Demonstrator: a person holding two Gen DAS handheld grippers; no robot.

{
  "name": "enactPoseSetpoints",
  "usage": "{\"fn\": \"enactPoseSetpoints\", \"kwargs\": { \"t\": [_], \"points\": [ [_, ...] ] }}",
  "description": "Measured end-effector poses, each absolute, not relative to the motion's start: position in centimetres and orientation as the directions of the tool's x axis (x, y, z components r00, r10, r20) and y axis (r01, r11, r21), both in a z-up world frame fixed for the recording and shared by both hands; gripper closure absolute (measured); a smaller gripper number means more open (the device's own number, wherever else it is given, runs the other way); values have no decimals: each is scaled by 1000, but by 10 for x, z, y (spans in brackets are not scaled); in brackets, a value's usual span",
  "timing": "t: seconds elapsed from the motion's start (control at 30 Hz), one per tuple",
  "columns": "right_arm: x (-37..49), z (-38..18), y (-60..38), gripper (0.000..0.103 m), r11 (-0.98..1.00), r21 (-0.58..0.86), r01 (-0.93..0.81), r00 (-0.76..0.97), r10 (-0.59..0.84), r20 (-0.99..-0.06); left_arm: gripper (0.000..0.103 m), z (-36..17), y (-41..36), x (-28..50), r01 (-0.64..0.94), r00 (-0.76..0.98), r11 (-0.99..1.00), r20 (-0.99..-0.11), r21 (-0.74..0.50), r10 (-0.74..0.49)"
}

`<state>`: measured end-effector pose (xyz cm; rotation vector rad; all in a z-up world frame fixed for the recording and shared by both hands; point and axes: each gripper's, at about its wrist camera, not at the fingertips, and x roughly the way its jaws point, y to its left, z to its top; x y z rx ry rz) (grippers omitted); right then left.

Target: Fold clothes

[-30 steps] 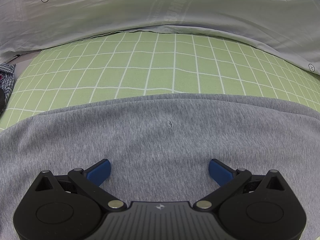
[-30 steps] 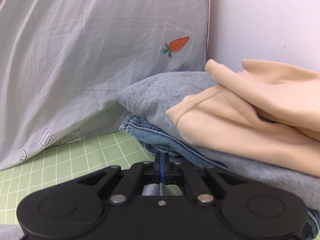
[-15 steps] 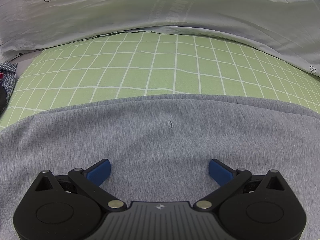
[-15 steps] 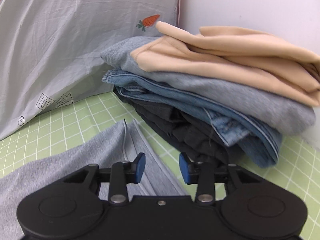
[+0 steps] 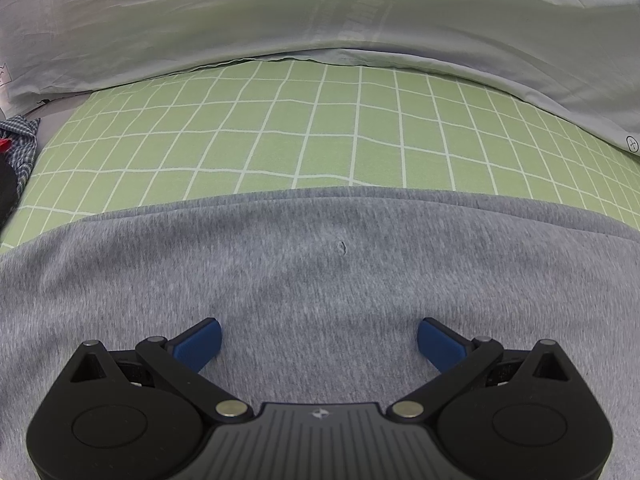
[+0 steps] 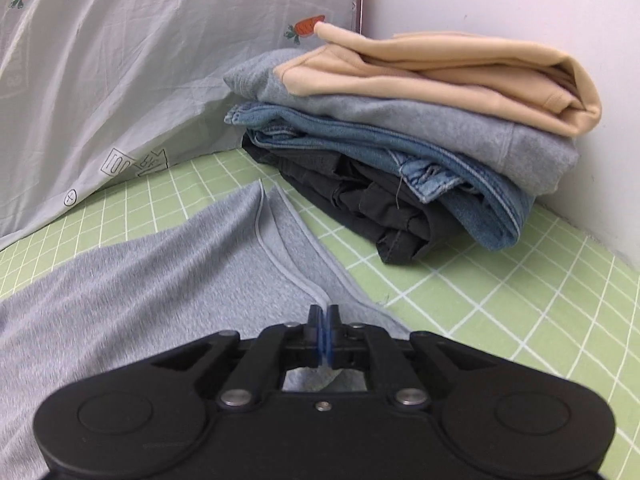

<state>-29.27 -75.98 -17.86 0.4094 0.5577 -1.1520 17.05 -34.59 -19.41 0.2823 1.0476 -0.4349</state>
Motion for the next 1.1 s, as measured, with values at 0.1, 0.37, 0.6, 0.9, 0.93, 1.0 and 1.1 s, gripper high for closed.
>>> {"fn": "enactPoseSetpoints", "kwargs": {
  "t": [0.1, 0.37, 0.6, 0.9, 0.93, 1.0, 1.1],
  "points": [
    [-295, -170, -767, 102, 346, -18, 938, 269, -760, -591, 0, -194, -347, 171, 473, 425, 881, -881, 20, -209],
    [-292, -196, -777, 100, 314, -163, 935, 131, -735, -665, 0, -188, -341, 170, 453, 444, 891, -871, 15, -211],
    [-252, -187, -733, 16, 315, -274, 909, 81, -777, -624, 0, -154, -283, 155, 337, 537, 941, -815, -30, -218],
    [-167, -183, -648, 1, 581, 33, 813, 438, -573, -693, 0, -140, -170, 120, 107, 588, 993, -802, -54, -107],
    [-157, -184, -639, 1, 604, 73, 794, 474, -539, -696, 0, -141, -158, 117, 84, 585, 993, -803, -81, -115],
    [-138, -190, -621, 1, 652, 93, 753, 513, -492, -704, 0, -144, -136, 112, 41, 580, 990, -804, -133, -132],
    [-114, -199, -596, 0, 703, 60, 708, 529, -472, -706, 0, -150, -114, 109, -8, 579, 983, -802, -183, -144]
  ]
}}
